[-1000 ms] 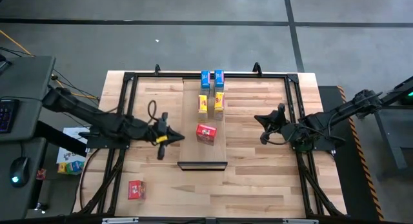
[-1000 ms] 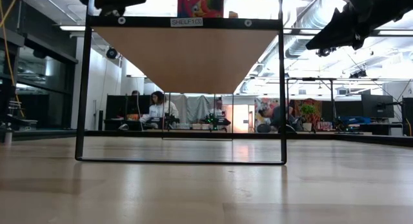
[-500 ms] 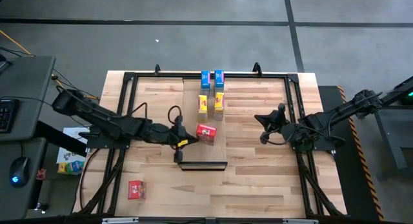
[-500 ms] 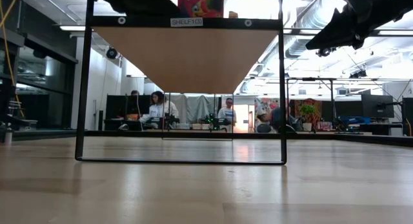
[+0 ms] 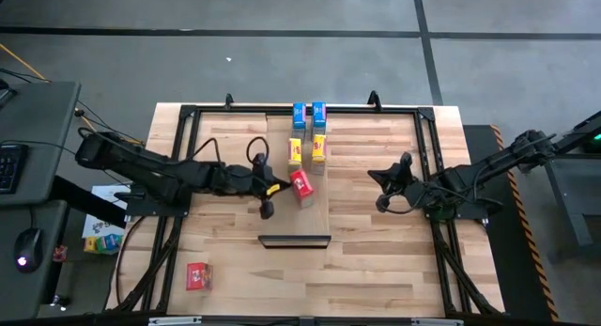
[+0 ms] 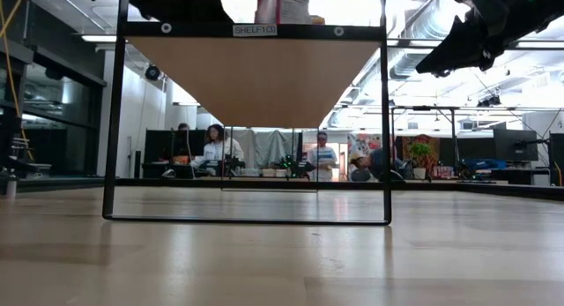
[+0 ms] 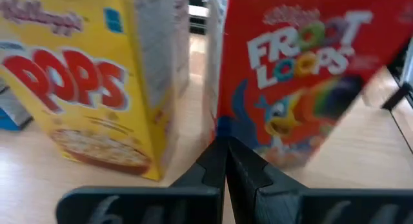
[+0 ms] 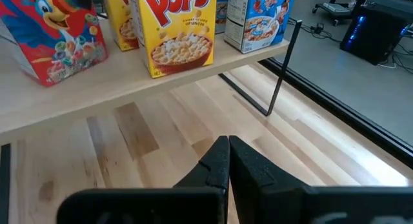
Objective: Stack cereal on shelf
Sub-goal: Put the right red cereal box on the shelf
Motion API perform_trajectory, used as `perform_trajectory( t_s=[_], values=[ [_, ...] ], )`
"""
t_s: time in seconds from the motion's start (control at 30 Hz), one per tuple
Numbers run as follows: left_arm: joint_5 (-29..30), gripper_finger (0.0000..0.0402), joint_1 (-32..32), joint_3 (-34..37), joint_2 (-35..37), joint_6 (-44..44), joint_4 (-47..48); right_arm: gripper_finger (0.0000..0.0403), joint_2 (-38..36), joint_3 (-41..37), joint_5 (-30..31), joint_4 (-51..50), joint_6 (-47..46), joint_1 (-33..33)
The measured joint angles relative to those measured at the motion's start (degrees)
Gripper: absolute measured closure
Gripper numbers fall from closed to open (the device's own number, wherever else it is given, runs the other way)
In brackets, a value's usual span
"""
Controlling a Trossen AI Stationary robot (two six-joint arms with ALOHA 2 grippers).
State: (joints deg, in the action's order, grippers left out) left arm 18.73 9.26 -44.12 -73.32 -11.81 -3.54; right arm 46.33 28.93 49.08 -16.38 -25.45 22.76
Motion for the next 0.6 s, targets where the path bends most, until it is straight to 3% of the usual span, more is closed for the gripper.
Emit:
perform_trajectory(
  t_s=[0.6],
  values=[
    [-3.6,0.0402,-1.0,-0.2,-6.2,-1.3,-7.7,0.0403,0.2,0.0,0.0,0.4,0.0,0.0]
  ],
)
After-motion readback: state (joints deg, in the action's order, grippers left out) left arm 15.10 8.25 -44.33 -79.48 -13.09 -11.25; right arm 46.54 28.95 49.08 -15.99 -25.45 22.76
